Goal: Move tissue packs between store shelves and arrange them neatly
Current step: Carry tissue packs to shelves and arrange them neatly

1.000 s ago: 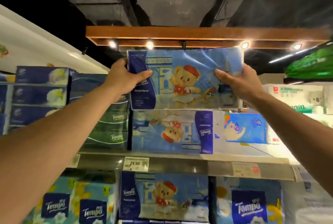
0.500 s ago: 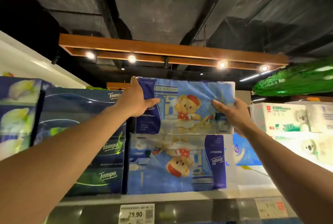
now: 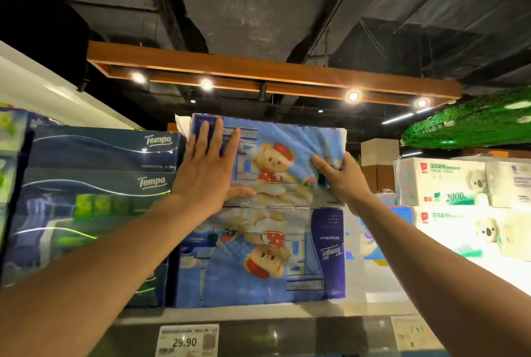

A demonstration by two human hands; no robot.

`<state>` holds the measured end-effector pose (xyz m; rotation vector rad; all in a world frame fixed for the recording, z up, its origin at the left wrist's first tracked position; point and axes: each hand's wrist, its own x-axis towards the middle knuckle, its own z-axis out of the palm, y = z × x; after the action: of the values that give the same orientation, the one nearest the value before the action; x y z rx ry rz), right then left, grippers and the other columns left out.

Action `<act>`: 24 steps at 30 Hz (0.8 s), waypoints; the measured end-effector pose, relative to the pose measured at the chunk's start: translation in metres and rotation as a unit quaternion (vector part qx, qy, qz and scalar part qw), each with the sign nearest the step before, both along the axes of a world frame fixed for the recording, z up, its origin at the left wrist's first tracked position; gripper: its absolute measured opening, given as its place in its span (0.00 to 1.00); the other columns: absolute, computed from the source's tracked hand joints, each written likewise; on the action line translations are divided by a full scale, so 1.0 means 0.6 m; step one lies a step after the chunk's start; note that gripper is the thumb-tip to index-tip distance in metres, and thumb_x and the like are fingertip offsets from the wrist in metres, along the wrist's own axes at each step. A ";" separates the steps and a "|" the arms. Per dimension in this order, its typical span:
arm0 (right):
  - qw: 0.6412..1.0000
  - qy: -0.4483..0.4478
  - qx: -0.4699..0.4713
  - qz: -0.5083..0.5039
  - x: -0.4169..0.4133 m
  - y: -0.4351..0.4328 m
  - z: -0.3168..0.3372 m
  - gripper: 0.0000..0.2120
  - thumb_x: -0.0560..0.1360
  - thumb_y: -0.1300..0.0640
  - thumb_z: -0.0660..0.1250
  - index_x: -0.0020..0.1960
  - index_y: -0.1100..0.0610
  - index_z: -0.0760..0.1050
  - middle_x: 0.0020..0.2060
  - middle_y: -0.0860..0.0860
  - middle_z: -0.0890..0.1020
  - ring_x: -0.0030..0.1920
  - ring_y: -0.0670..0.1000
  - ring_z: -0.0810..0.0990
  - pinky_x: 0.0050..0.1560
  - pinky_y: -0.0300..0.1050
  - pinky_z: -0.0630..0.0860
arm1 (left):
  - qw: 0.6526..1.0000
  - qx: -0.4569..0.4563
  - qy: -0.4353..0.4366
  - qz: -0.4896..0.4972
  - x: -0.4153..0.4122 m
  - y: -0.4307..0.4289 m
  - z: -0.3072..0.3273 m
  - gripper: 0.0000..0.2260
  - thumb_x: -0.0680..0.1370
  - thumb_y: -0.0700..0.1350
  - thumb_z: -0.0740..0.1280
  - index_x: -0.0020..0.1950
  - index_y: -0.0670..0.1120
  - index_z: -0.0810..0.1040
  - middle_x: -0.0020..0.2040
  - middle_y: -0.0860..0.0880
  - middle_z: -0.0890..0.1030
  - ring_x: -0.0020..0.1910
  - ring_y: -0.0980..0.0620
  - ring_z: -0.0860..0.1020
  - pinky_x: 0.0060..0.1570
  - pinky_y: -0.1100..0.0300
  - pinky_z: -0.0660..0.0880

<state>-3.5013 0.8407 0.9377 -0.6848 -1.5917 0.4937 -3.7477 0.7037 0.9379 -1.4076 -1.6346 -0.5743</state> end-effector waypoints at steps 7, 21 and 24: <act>0.986 -0.154 0.055 -0.034 0.052 -0.046 -0.038 0.39 0.67 0.30 0.71 0.69 0.50 0.66 0.62 0.49 0.79 0.58 0.51 0.81 0.55 0.54 0.80 | 0.999 -0.007 -0.036 0.008 0.013 -0.039 -0.023 0.56 0.64 0.78 0.47 0.82 0.47 0.37 0.82 0.40 0.38 0.81 0.40 0.39 0.79 0.44 0.43; 0.930 -0.344 0.132 -0.015 0.211 -0.259 -0.181 0.53 0.66 0.25 0.63 0.82 0.52 0.54 0.80 0.51 0.62 0.79 0.52 0.61 0.77 0.55 0.64 | 0.979 -0.187 -0.082 -0.001 0.250 -0.221 -0.210 0.53 0.69 0.76 0.56 0.82 0.50 0.35 0.82 0.42 0.37 0.81 0.44 0.38 0.79 0.46 0.43; 0.919 -0.381 0.101 -0.018 0.251 -0.306 -0.224 0.49 0.66 0.28 0.62 0.80 0.53 0.61 0.80 0.54 0.61 0.80 0.52 0.58 0.77 0.48 0.57 | 0.969 -0.229 -0.093 0.003 0.291 -0.255 -0.245 0.55 0.67 0.76 0.58 0.81 0.50 0.35 0.82 0.43 0.37 0.81 0.44 0.39 0.79 0.45 0.43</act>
<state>-3.3507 0.6571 0.8032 -0.7940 -2.3148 0.0063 -3.5731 0.5506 0.7910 -1.7174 -2.0095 -0.3427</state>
